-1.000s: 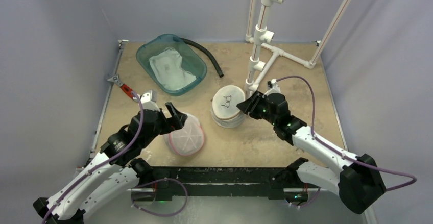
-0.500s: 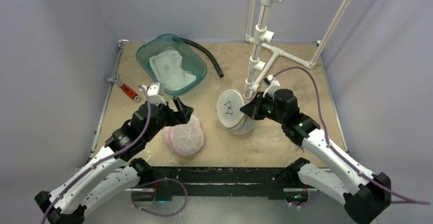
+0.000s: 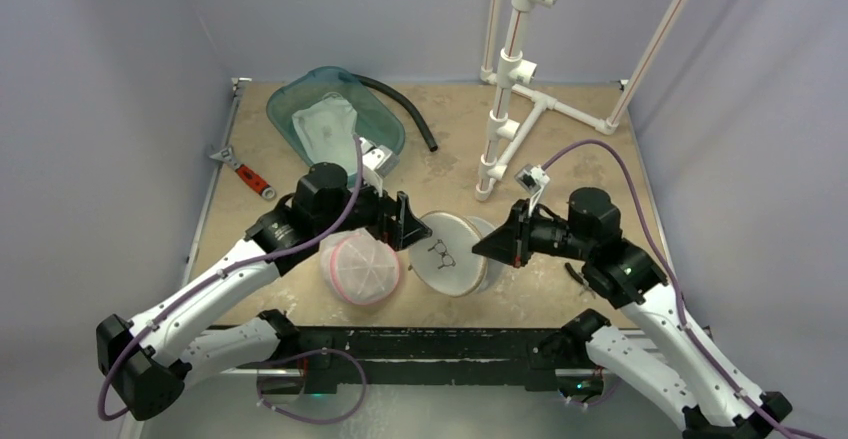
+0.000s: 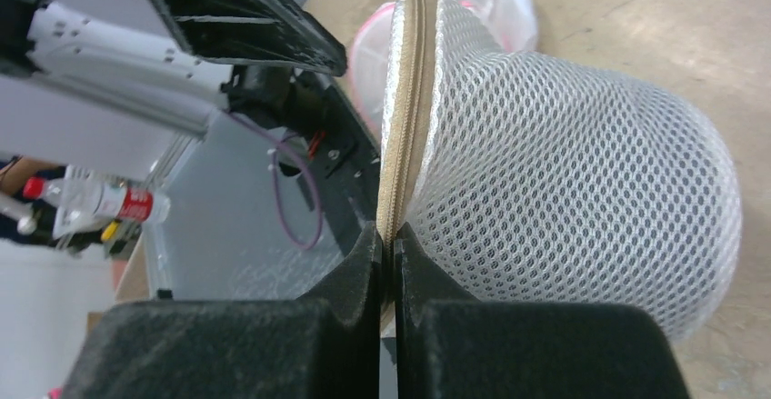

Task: Unzip the laundry bag and remove the bra
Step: Unzip the laundry bag at the center of the board.

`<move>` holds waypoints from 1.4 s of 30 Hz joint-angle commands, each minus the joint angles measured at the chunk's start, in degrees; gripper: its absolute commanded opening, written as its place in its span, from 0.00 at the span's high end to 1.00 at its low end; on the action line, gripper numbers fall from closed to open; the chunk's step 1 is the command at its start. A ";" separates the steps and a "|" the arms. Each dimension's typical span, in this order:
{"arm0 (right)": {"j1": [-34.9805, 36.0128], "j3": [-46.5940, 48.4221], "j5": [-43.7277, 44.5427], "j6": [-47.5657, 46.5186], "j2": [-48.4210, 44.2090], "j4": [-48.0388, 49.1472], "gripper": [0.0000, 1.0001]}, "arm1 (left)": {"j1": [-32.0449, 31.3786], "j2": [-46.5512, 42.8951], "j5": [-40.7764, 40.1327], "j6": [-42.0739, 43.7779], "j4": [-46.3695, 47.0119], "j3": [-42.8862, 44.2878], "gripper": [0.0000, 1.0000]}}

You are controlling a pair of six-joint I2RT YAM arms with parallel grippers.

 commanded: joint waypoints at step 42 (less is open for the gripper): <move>0.11 4.67 12.75 -1.74 -6.70 -2.34 0.24 | -0.06 -4.74 4.87 -26.56 27.72 -14.28 1.00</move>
